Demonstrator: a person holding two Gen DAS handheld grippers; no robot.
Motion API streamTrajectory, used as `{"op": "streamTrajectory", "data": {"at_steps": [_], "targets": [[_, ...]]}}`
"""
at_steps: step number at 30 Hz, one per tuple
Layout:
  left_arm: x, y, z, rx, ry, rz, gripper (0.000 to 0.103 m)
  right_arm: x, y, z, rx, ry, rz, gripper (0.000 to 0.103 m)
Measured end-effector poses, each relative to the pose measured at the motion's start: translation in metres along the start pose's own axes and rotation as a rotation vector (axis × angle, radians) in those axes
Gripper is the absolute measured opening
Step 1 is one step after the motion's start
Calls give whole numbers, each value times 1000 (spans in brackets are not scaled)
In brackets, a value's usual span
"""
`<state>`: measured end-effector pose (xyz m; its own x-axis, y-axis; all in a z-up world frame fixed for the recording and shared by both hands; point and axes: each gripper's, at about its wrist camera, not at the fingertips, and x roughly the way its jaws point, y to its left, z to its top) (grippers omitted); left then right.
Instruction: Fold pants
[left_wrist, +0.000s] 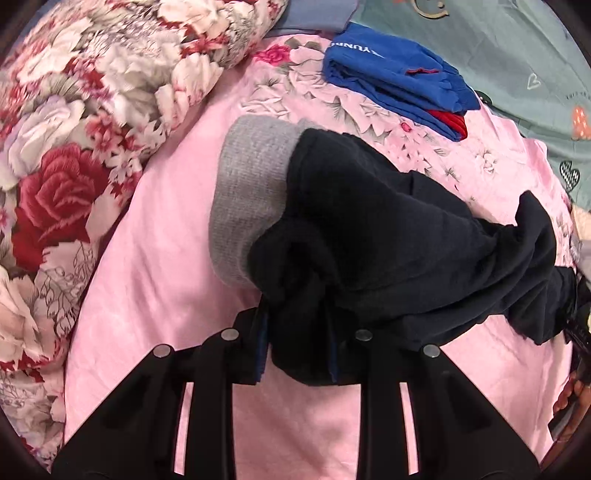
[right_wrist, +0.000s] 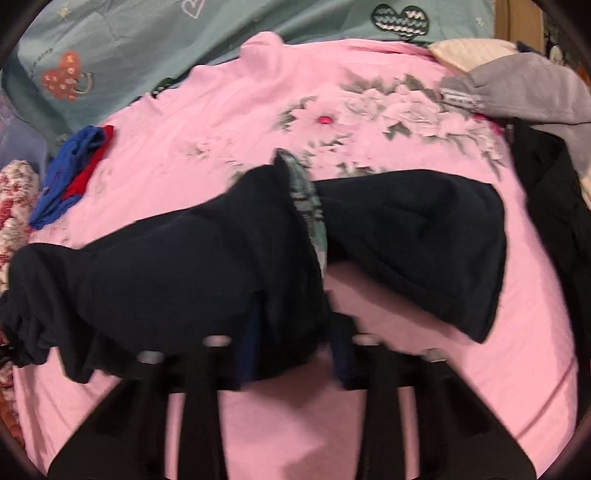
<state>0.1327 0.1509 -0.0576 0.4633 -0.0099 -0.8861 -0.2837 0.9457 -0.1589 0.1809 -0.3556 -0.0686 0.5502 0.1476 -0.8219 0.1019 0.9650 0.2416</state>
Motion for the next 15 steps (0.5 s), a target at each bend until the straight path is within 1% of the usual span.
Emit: {"op": "streamTrajectory", "data": {"at_steps": [1,2,3,4,6,8,9,11,12,13,14,15], "targets": [[-6,1,-1,-1,-8,-6,25,-5,-3,2,28,5,38,12],[-13,2,-1,1,-24,-10,25,-17,-5,3,34,-15,48,12],[-26,4,-1,4,-55,-11,25,-42,-9,3,24,-69,79,12],[-39,5,-1,6,-80,-18,25,-60,-12,2,26,-100,96,12],[-67,8,-3,4,-124,-60,25,-112,-30,-7,48,-175,123,12],[-92,11,-9,18,-157,-97,25,-159,-54,-23,70,-233,125,12],[-105,12,-17,38,-172,-95,25,-173,-64,-32,73,-243,115,12],[-112,15,-29,58,-159,-107,25,-194,-83,-49,98,-234,101,12],[-113,15,-36,71,-146,-112,26,-199,-100,-63,127,-207,91,13],[-108,15,-42,88,-123,-109,28,-198,-109,-71,136,-186,76,14],[-98,15,-52,103,-83,-88,33,-193,-118,-80,144,-154,47,16],[-90,15,-60,115,-60,-59,40,-183,-130,-90,168,-114,-12,25]]}}
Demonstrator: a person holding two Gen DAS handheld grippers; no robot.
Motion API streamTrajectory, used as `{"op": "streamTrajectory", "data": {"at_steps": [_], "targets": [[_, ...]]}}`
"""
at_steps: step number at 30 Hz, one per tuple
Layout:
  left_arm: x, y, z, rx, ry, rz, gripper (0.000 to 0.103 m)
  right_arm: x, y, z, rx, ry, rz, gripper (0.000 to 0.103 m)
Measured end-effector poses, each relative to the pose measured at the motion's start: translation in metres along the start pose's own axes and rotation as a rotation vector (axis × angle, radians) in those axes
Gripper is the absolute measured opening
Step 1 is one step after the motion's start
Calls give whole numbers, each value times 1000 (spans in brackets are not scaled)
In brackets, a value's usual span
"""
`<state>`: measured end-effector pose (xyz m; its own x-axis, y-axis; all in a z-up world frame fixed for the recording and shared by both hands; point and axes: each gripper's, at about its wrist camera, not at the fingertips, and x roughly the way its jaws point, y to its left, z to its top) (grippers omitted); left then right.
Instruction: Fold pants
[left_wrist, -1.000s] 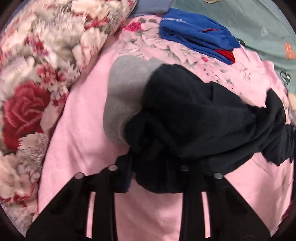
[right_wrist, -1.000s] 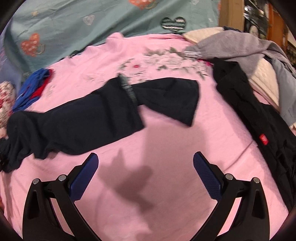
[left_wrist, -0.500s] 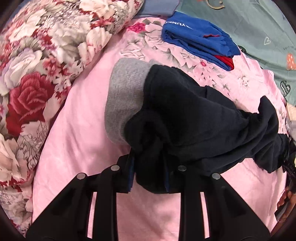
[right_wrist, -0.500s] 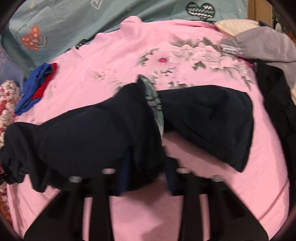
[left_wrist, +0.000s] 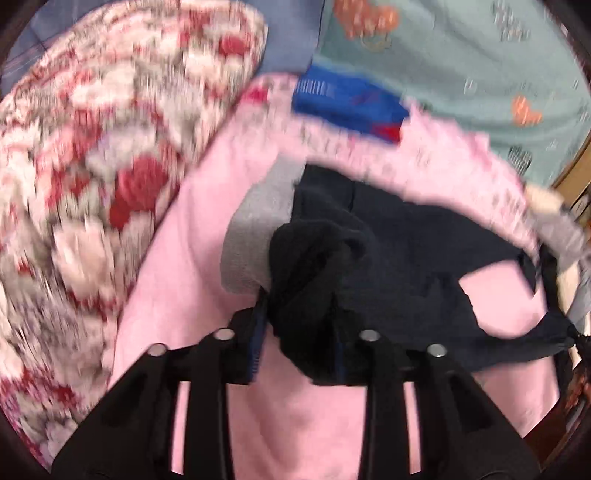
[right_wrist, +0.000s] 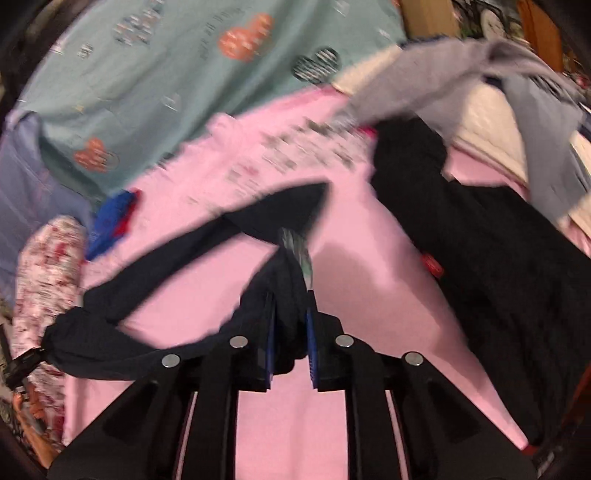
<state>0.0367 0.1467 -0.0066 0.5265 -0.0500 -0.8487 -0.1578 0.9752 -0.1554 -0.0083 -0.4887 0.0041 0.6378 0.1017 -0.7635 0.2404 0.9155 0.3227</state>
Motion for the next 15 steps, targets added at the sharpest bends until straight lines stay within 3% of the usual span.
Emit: {"op": "streamTrajectory", "data": {"at_steps": [1,2,3,5,6,9,15], "targets": [[7,0,-7,14,22,37,44,11,-12,-7,21,37,-89,35],[16,1,-15,23,47,96,46,18,-19,-11,27,69,-174,59],[17,6,-19,19,54,114,51,27,-25,-14,29,92,-306,62],[12,12,-23,5,36,110,64,28,-21,-13,9,36,-373,62],[4,15,-22,-5,2,119,72,25,-15,-9,-6,-10,-368,67],[-19,12,-16,-4,-101,149,79,31,10,2,-65,-78,-248,76],[-19,-27,13,107,-207,130,93,104,36,55,-54,-55,-82,76]]}}
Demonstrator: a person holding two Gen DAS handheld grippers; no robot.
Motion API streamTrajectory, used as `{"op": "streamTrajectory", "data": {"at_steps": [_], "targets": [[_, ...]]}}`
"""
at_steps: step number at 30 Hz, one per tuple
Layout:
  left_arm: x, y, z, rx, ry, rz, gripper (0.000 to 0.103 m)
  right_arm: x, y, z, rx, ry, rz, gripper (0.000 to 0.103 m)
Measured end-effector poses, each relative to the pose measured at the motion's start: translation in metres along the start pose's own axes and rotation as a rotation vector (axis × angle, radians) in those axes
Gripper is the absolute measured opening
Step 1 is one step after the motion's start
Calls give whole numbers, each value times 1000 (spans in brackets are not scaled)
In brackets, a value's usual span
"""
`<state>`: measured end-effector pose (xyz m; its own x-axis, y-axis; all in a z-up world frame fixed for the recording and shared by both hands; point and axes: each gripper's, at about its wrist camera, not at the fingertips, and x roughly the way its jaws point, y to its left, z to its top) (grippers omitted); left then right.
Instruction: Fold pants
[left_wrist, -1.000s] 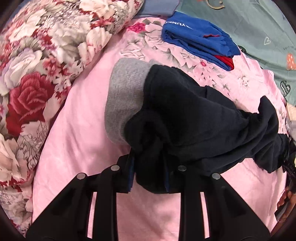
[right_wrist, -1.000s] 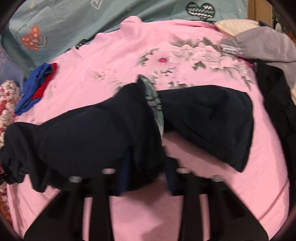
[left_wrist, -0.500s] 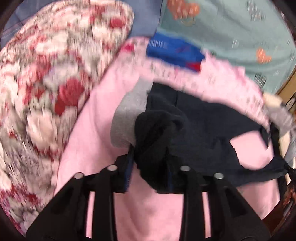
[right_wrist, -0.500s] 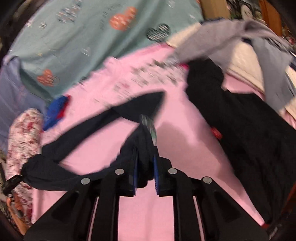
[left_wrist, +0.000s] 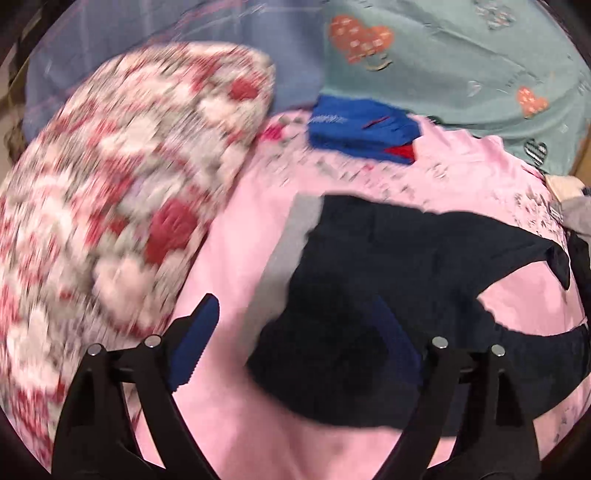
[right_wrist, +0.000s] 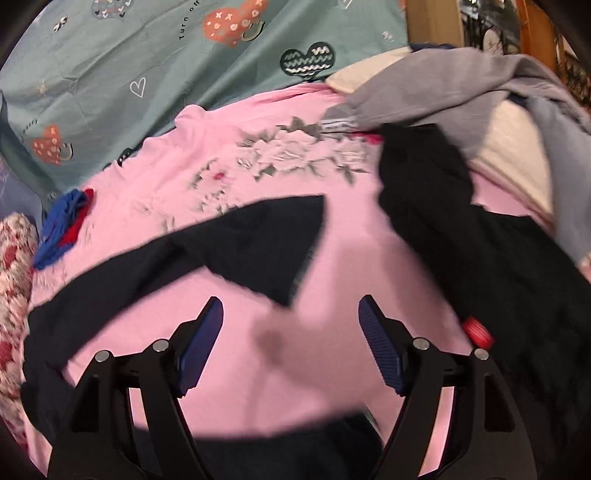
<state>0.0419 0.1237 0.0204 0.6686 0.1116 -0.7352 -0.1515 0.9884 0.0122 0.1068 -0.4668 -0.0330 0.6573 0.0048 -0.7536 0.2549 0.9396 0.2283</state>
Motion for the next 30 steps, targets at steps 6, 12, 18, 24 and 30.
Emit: {"op": "streamTrajectory", "data": {"at_steps": [6,12,18,24,30], "targets": [[43,-30,20,-40,55,-99,93,78,-6,33,80,127,-4,44],[68,-52,15,30,82,-71,93,54,4,72,-91,42,-27,8],[71,-33,25,4,67,-39,93,82,12,86,-406,81,-496,61],[71,-8,29,-81,62,-16,93,74,40,86,-344,-19,-259,64],[67,13,25,-131,59,39,93,132,38,96,-276,41,-448,49]]}}
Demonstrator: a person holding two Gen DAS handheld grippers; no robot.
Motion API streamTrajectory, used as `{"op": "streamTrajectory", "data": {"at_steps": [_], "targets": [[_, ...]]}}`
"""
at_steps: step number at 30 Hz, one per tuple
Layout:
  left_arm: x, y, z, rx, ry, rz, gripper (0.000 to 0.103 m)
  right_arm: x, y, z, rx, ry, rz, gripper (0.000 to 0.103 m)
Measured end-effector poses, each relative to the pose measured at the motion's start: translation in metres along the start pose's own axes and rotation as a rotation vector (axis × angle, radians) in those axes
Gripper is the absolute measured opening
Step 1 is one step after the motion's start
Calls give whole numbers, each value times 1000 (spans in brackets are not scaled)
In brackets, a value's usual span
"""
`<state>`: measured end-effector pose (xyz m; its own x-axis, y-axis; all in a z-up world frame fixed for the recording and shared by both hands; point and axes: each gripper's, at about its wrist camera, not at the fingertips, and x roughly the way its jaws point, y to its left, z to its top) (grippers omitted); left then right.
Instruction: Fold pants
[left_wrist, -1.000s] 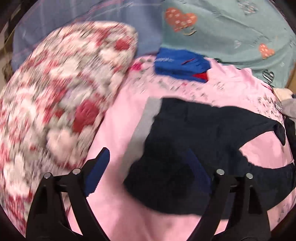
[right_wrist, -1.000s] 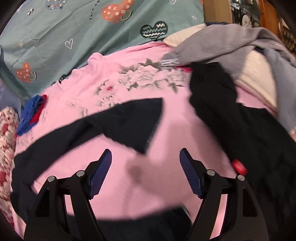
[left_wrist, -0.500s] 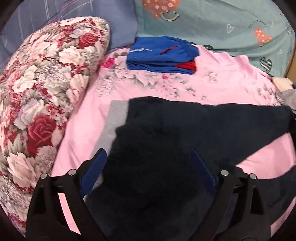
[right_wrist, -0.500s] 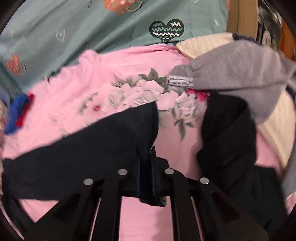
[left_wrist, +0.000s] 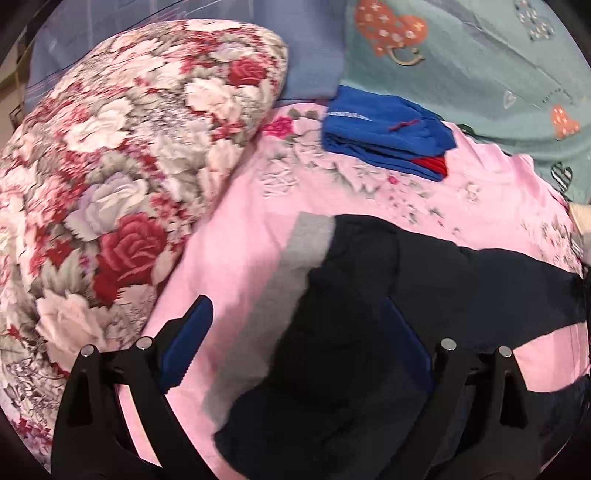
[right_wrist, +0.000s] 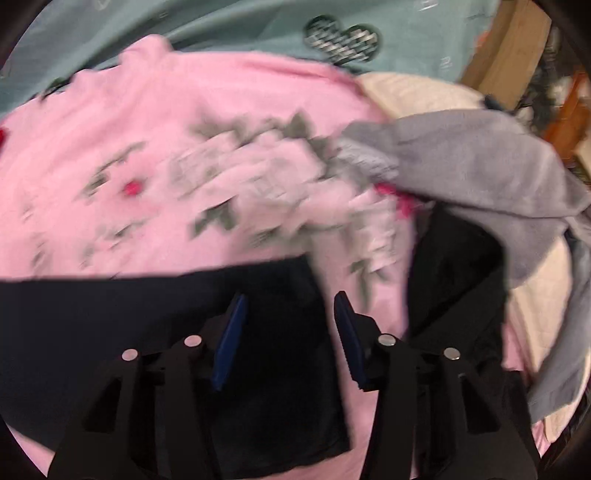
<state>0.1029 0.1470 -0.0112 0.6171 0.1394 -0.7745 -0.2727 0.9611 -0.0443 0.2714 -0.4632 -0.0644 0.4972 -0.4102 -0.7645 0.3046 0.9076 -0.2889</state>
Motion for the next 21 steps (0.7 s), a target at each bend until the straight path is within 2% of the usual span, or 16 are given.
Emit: {"op": "streamTrajectory", "data": {"at_steps": [1,2,4,5,7,9,11,13,15,18,21], "targets": [[0,3,1,-5,1,10,93,-6,-2,0,48,-18,-91,49],[0,6,3,-8,0,14,93,-17,-4,-1,113,-54,-130,49],[4,10,9,-18,1,23,93,-59,2,-7,232,-176,43,58],[8,10,13,-21,6,24,93,-70,10,-10,231,-192,108,62],[19,7,23,-28,22,20,93,-99,49,-18,136,-173,341,63],[33,-1,34,-17,58,11,93,-116,88,-27,45,-121,503,63],[46,-10,43,-3,85,-32,93,-132,123,-35,-37,-102,606,63],[62,-22,50,29,127,-67,92,-151,155,-44,-110,-111,637,63],[74,-34,55,70,148,-91,92,-162,178,-50,-136,-97,707,63],[96,-44,63,118,168,-36,92,-167,187,-51,-150,-118,734,63],[114,-34,70,71,198,-14,92,-179,185,-55,-150,-159,733,63]]}}
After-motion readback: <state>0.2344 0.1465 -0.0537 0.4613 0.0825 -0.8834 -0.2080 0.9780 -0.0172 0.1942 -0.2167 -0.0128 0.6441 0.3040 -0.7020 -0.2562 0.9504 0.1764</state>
